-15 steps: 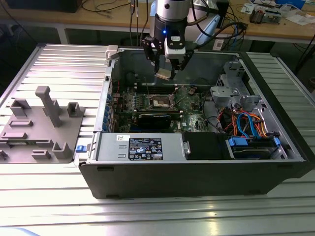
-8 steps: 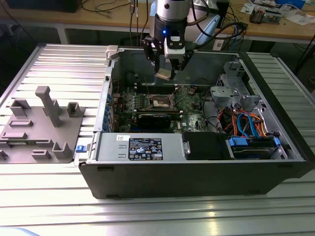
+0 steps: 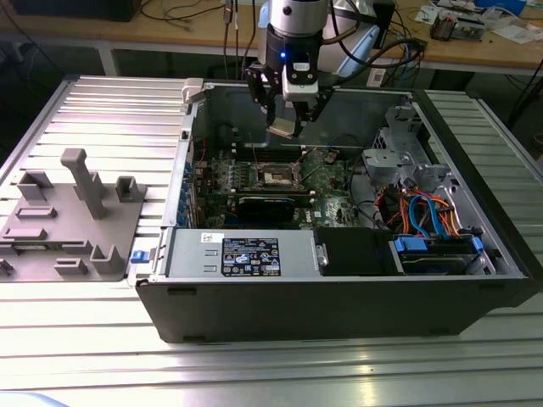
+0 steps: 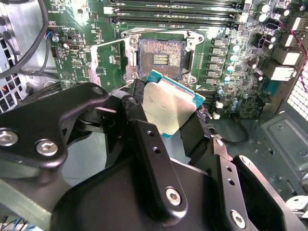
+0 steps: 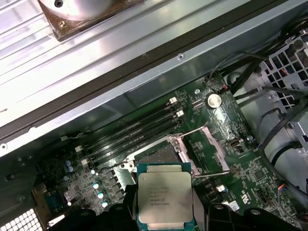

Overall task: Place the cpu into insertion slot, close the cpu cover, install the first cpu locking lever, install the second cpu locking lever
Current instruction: 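Place the cpu into insertion slot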

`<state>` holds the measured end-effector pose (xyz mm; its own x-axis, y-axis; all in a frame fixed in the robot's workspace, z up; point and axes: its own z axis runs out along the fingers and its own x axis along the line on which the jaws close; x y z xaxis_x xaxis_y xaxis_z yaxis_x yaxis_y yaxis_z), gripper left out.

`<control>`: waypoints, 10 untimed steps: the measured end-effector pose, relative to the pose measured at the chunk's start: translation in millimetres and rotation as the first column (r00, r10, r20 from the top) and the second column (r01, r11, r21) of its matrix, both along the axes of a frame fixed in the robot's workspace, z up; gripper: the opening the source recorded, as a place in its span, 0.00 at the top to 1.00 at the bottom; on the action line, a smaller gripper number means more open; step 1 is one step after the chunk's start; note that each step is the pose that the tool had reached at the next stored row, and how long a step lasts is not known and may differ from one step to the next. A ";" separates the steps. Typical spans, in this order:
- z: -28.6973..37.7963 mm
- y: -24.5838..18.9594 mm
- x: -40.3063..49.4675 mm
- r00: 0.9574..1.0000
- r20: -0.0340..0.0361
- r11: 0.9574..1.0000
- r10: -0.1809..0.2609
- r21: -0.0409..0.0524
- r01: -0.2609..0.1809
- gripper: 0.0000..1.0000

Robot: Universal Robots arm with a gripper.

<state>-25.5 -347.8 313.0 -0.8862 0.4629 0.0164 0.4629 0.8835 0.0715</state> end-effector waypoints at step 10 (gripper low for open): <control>-0.1 0.0 0.0 1.000 0.000 1.000 -0.014 0.000 0.014 0.46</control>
<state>-25.5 -347.8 312.9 -0.8798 0.4750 0.0164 0.4749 0.8771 0.0715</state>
